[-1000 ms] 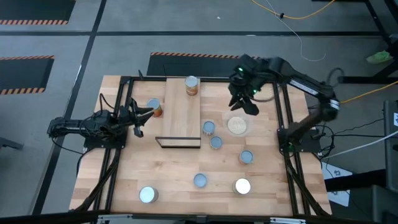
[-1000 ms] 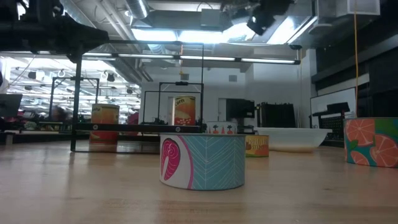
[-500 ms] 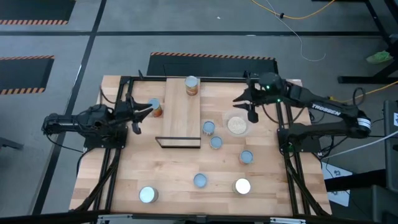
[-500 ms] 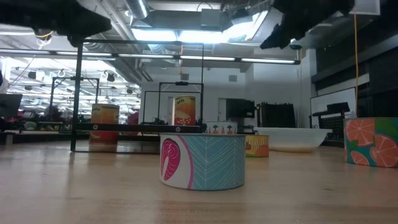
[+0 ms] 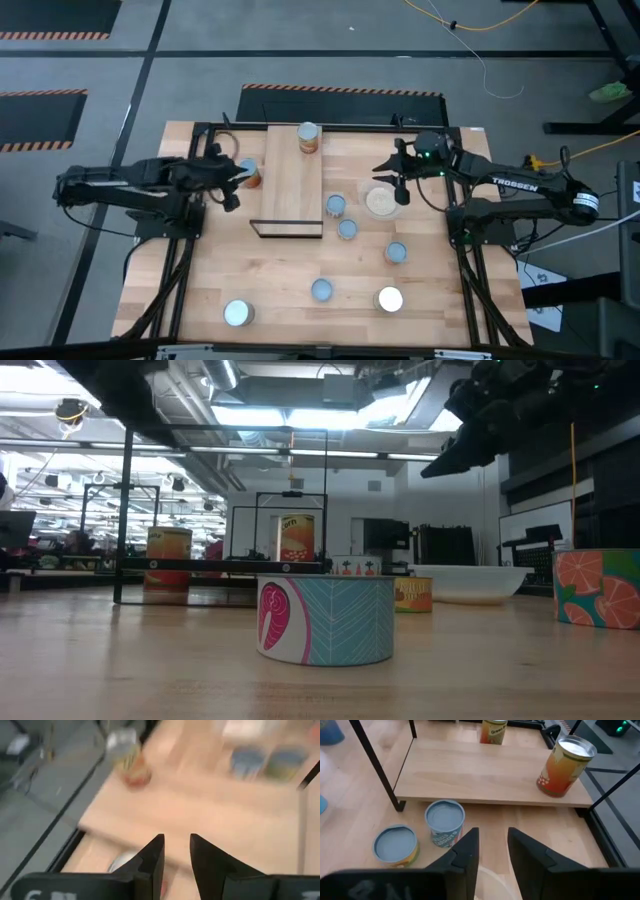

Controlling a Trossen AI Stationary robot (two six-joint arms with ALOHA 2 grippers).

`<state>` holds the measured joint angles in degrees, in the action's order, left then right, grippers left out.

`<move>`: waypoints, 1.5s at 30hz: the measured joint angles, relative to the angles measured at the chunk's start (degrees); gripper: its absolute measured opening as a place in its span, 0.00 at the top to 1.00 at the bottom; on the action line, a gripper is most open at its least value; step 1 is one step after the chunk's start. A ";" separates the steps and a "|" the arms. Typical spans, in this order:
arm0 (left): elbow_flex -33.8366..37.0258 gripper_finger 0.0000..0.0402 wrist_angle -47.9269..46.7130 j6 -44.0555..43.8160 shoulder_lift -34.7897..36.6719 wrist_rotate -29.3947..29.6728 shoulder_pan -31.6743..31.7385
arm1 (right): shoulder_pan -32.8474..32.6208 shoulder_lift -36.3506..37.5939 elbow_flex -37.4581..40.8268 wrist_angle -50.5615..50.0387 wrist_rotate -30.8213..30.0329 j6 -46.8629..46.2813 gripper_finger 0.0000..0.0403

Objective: Pick and place cans onto a shelf

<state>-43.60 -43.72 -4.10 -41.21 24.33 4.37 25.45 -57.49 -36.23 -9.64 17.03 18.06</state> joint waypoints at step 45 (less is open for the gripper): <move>-4.41 0.90 -11.90 23.73 -29.01 -7.47 21.63 | -0.02 0.00 0.00 0.86 0.12 0.17 0.73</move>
<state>-48.01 -55.62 19.63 -70.22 16.86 26.00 25.43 -57.49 -36.23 -8.78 17.15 18.24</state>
